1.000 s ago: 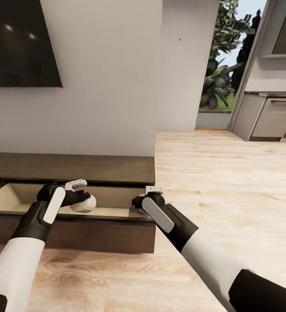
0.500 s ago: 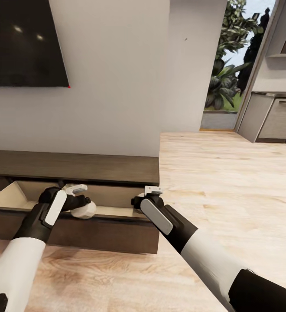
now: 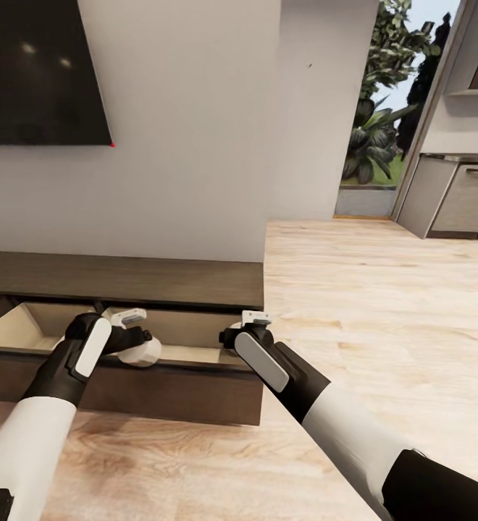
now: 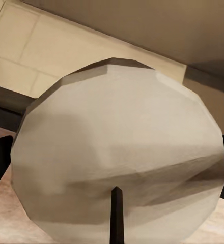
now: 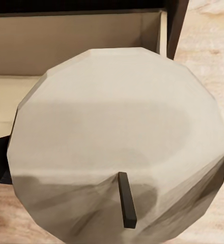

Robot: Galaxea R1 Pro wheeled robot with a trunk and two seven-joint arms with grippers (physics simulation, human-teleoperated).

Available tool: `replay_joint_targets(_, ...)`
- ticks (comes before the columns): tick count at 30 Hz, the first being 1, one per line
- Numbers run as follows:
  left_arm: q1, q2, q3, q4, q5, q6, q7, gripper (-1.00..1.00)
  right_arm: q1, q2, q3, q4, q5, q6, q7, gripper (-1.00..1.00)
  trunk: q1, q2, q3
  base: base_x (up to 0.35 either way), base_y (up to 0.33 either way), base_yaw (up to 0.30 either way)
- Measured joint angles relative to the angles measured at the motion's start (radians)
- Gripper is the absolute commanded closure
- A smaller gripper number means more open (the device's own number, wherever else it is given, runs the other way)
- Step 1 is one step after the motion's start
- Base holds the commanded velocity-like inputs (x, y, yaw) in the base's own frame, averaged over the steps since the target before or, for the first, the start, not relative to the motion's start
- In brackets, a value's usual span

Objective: Place each of the two pumpkins and all three candles from the living room inside a cabinet in the living room (use any cabinet), then make sure every cabinet is closed, and position the cauldron so it is next to a table in the living room.

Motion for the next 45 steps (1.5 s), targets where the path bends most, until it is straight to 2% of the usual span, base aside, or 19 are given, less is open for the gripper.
replay_joint_targets(11, 0.0, -0.001, 0.002, -0.098, -0.003, 0.0, 0.0, 1.0, 0.0, 0.0, 0.001, 0.006, 0.0, 0.0, 0.001, 1.0, 0.0, 0.0, 0.0, 0.042, -0.003, 0.0)
replay_joint_targets(45, 0.0, -0.001, 0.002, -0.099, -0.002, 0.0, 0.001, 1.0, 0.0, 0.0, 0.019, 0.011, -0.002, 0.0, 0.002, 1.0, 0.0, 0.0, 0.0, 0.079, 0.026, 0.0)
